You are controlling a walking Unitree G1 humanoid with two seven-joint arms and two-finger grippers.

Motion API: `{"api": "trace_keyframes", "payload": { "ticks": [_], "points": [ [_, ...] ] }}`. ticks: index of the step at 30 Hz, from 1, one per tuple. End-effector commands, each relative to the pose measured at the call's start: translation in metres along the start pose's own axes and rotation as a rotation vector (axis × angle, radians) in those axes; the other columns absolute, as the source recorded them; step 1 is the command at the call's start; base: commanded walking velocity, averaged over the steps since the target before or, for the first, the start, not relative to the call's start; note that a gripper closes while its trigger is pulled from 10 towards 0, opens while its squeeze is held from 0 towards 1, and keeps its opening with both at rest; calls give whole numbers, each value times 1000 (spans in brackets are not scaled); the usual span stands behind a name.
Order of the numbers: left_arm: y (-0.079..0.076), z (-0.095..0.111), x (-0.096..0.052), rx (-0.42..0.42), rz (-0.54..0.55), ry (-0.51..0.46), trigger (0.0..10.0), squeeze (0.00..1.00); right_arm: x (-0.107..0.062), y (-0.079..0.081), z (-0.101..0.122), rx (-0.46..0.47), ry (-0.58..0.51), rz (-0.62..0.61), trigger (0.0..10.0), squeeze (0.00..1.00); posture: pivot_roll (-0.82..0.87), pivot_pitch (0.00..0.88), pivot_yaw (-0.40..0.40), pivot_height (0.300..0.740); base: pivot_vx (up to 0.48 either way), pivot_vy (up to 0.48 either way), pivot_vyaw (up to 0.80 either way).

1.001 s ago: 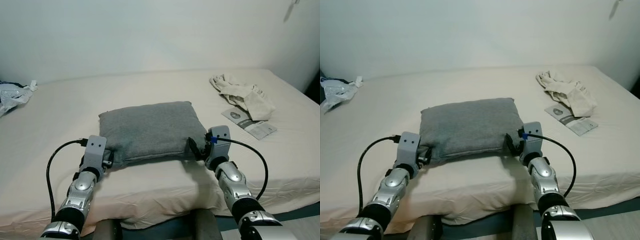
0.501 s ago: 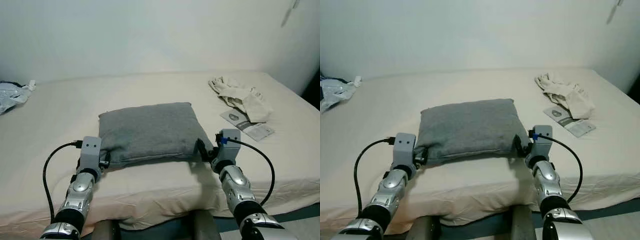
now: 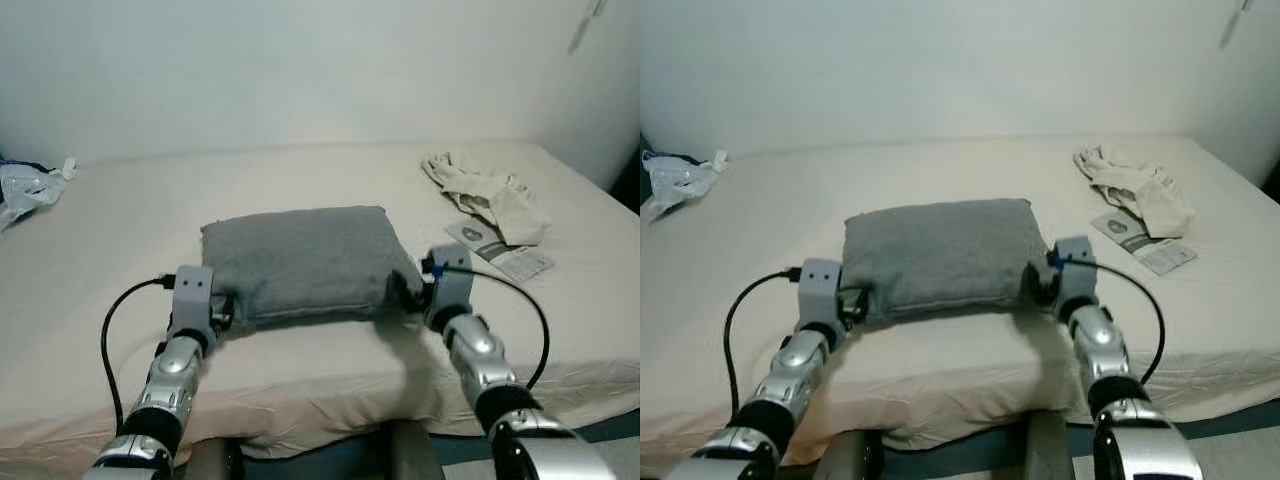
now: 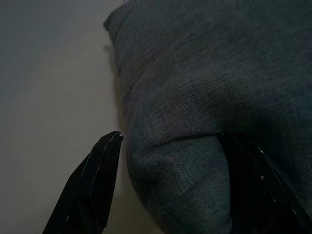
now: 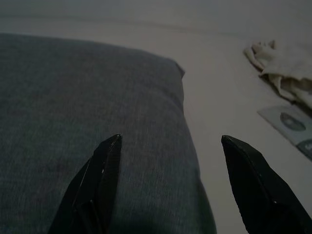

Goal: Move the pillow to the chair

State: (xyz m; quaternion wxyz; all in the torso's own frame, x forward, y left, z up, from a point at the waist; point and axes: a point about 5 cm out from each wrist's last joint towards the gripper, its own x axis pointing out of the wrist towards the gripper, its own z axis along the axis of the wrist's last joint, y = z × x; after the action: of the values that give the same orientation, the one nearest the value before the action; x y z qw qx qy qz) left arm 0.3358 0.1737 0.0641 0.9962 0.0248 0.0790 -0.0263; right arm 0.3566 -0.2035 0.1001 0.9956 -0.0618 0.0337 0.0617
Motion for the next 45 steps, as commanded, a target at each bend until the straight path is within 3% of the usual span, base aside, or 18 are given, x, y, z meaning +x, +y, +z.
{"api": "trace_keyframes", "payload": {
  "ticks": [1, 4, 5, 6, 7, 17, 25, 29, 30, 31, 34, 36, 37, 38, 40, 42, 43, 45],
  "points": [
    [1, 3, 2, -6, -9, -1, 10000, 0, -2, 0, -7, -19, 43, 9, 10000, 0, -1, 83, -14, 555, 0, 0, 0],
    [6, 4, 1, 7, -8, -5, 10000, 16, -2, -2, -7, -24, 46, -2, 10000, 0, 5, 74, -12, 555, 0, 0, 0],
    [8, 6, 1, -13, -5, -18, 10000, 1000, -2, -1, -7, 9, 42, 5, 10000, 16, 8, 78, -9, 555, 0, 0, 0],
    [8, 6, 1, -13, -5, -18, 10000, 1000, -2, -1, -7, 9, 42, 5, 10000, 16, 8, 78, -9, 555, 0, 0, 0],
    [12, 8, 2, -17, 0, -24, 10000, 1000, -1, 0, -6, 24, 42, 15, 10000, 1000, 13, 79, -6, 555, 0, 0, 0],
    [14, 19, 7, 4, -3, -37, 10000, 1000, 3, 4, -3, 40, 50, 55, 10000, 1000, 35, 88, -15, 555, 0, 0, 0],
    [21, 27, 12, 70, -15, -29, 10000, 1000, 10, 1, 8, 75, 49, 101, 10000, 1000, 39, 141, 1, 555, 0, 0, 0],
    [26, 30, 12, 54, 2, -37, 10000, 1000, 11, -4, 12, 78, 49, 79, 10000, 1000, 45, 152, 7, 555, 0, 0, 0],
    [26, 32, 12, 70, -7, -45, 10000, 698, 11, -7, 12, 29, 62, 76, 10000, 1000, 53, 185, 7, 555, 0, 0, 0],
    [26, 34, 13, 85, -23, -51, 10000, 75, 11, -7, 12, -21, 74, 90, 10000, 1000, 53, 185, 7, 555, 0, 0, 0],
    [25, 35, 13, 97, -69, -43, 10000, 0, 9, -10, 9, -105, 116, 106, 10000, 1000, 58, 203, 3, 555, 0, 0, 0],
    [32, 35, 16, -46, -60, 11, 10000, 0, 10, -19, 13, 66, 107, 60, 10000, 1000, 65, 211, -11, 555, 0, 0, 0],
    [34, 34, 17, -130, -60, 42, 10000, 0, 10, -25, 16, 206, 81, 28, 10000, 690, 67, 217, -12, 555, 0, 0, 0],
    [36, 32, 18, -199, -67, 80, 10000, 0, 10, -31, 17, 334, 57, -2, 10000, 0, 72, 214, -9, 555, 0, 0, 0],
    [37, 30, 18, -248, -78, 116, 10000, 0, 9, -36, 19, 441, 35, -26, 10000, 0, 72, 215, -7, 555, 0, 0, 0],
    [33, 27, 19, -364, -115, 159, 10000, 0, 10, -35, 19, 535, 34, -6, 10000, 0, 67, 212, 0, 555, 0, 0, 0],
    [33, 27, 19, -364, -115, 159, 10000, 0, 10, -35, 19, 535, 34, -6, 10000, 0, 67, 212, 0, 555, 0, 0, 0],
    [25, 24, 20, -433, -163, 205, 10000, 0, 11, -31, 17, 627, 51, 34, 10000, 0, 62, 216, 1, 555, 0, 0, 0]
  ]
}}
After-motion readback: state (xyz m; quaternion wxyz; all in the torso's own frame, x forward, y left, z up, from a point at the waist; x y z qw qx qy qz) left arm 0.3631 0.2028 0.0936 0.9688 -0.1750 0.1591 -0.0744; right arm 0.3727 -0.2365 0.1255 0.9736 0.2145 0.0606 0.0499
